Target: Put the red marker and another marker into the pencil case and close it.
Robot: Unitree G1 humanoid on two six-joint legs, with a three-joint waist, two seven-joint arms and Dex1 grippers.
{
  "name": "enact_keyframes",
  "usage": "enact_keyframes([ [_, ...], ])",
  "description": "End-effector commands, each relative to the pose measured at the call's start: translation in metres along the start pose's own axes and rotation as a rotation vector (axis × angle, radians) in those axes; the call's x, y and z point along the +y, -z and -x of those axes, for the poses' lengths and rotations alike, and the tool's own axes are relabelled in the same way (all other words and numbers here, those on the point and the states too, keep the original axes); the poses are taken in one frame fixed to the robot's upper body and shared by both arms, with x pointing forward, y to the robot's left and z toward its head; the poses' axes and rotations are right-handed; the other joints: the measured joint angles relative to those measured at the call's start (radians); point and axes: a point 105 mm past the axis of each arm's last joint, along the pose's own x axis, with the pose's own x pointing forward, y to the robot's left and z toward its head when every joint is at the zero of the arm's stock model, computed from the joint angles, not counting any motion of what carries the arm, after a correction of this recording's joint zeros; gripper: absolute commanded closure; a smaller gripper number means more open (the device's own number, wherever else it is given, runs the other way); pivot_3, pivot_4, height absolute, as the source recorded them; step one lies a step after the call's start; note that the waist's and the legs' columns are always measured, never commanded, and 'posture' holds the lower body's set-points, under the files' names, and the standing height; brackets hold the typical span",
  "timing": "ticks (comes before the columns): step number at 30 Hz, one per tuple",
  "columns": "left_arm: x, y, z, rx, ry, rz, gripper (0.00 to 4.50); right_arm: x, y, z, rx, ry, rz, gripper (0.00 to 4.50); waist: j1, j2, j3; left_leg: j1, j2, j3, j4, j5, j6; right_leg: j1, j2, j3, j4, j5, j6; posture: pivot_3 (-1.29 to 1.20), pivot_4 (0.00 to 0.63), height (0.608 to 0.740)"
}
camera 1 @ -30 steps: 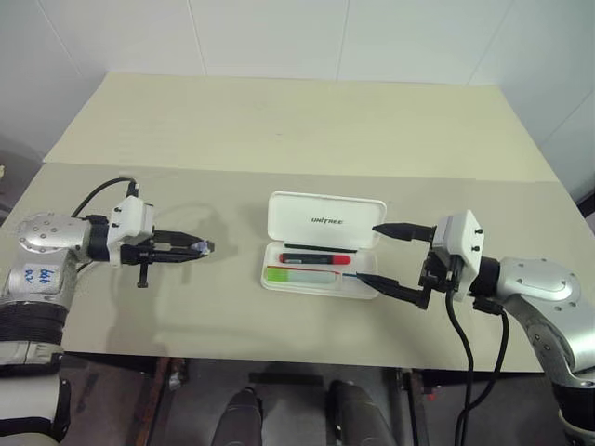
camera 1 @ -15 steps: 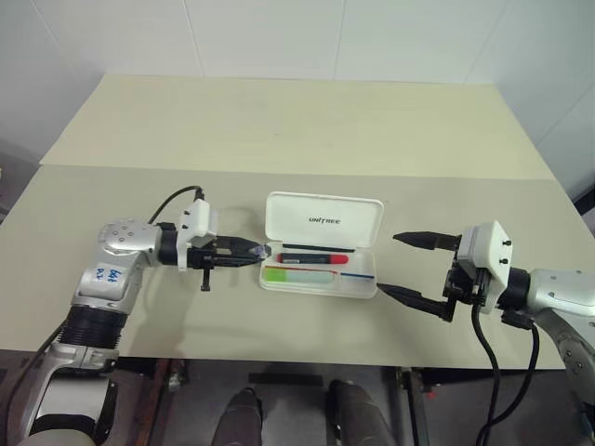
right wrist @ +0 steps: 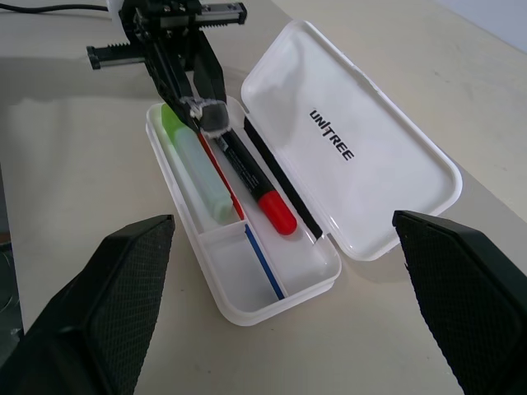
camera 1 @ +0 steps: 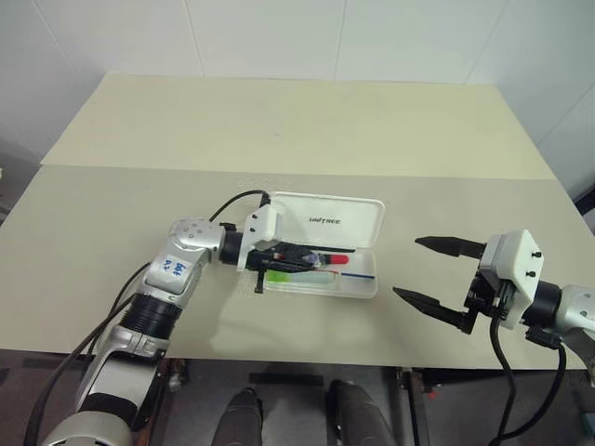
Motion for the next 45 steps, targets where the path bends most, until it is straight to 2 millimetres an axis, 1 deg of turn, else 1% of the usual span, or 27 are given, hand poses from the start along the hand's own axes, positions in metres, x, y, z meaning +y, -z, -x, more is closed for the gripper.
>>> enact_keyframes([
  [1, 0.002, -0.017, -0.012, 0.001, 0.025, -0.063, 4.20, 0.002, -0.012, 0.002, -0.031, 0.024, 0.035, 0.00, 0.002, 0.000, 0.000, 0.000, 0.000, 0.000, 0.000, 0.000, 0.000, 0.000, 0.000, 0.000, 0.000, 0.000, 0.000, 0.00, 0.150, 0.740],
  [7, 0.004, -0.029, -0.033, 0.009, 0.044, -0.085, 4.20, 0.003, -0.013, 0.001, -0.039, 0.046, 0.029, 0.00, 0.003, 0.000, 0.000, -0.001, 0.000, 0.000, 0.000, 0.000, 0.000, 0.001, 0.000, 0.000, -0.002, 0.000, 0.000, 0.00, 0.150, 0.740],
  [11, 0.003, -0.031, -0.039, 0.018, 0.056, -0.088, 4.20, 0.003, -0.013, 0.000, -0.043, 0.050, 0.027, 0.00, 0.001, 0.000, 0.000, -0.001, 0.000, 0.000, 0.000, 0.000, 0.000, 0.001, 0.000, 0.000, -0.003, 0.000, 0.001, 0.00, 0.150, 0.740],
  [14, 0.000, -0.025, -0.050, 0.057, 0.080, -0.085, 4.20, 0.004, -0.014, 0.000, -0.049, 0.058, 0.023, 0.00, 0.002, 0.000, 0.000, -0.001, 0.000, 0.000, 0.000, 0.000, 0.000, 0.001, 0.000, 0.000, -0.003, 0.000, 0.001, 0.00, 0.150, 0.740],
  [20, -0.003, -0.017, -0.056, 0.106, 0.101, -0.082, 4.20, 0.004, -0.014, 0.000, -0.050, 0.067, 0.022, 0.00, 0.002, 0.000, 0.000, -0.001, 0.000, 0.000, 0.000, 0.000, 0.000, 0.001, 0.000, 0.000, -0.003, 0.000, 0.001, 0.00, 0.150, 0.740],
  [22, -0.003, -0.016, -0.063, 0.110, 0.102, -0.081, 4.20, 0.004, -0.015, 0.000, -0.051, 0.072, 0.021, 0.00, 0.003, 0.000, 0.000, -0.001, 0.000, 0.000, 0.000, 0.000, 0.000, 0.001, 0.000, 0.000, -0.003, 0.000, 0.000, 0.00, 0.150, 0.740],
  [28, 0.001, -0.016, -0.075, 0.122, 0.103, -0.090, 4.20, 0.005, -0.015, 0.000, -0.055, 0.080, 0.015, 0.00, 0.006, 0.000, 0.000, -0.001, 0.000, 0.000, 0.000, 0.000, 0.000, 0.001, 0.000, 0.000, -0.004, 0.000, 0.001, 0.00, 0.150, 0.740],
  [32, 0.001, -0.019, -0.084, 0.110, 0.112, -0.095, 4.20, 0.005, -0.015, 0.000, -0.057, 0.086, 0.014, 0.00, 0.011, 0.000, 0.000, -0.001, 0.000, 0.000, 0.000, 0.000, 0.000, 0.001, 0.000, 0.000, -0.005, 0.000, 0.001, 0.00, 0.150, 0.740],
  [40, -0.001, -0.017, -0.091, 0.117, 0.140, -0.093, 4.20, 0.006, -0.015, 0.001, -0.059, 0.094, 0.012, 0.00, 0.020, 0.000, 0.000, -0.001, 0.000, 0.000, 0.000, 0.000, 0.000, 0.001, 0.000, 0.000, -0.006, 0.000, 0.001, 0.00, 0.150, 0.740],
  [45, -0.003, -0.012, -0.090, 0.137, 0.157, -0.085, 4.20, 0.006, -0.015, 0.001, -0.060, 0.101, 0.012, 0.00, 0.026, 0.000, 0.000, -0.001, 0.000, 0.000, 0.000, 0.000, 0.000, 0.001, 0.000, 0.000, -0.006, 0.000, 0.001, 0.00, 0.150, 0.740],
])
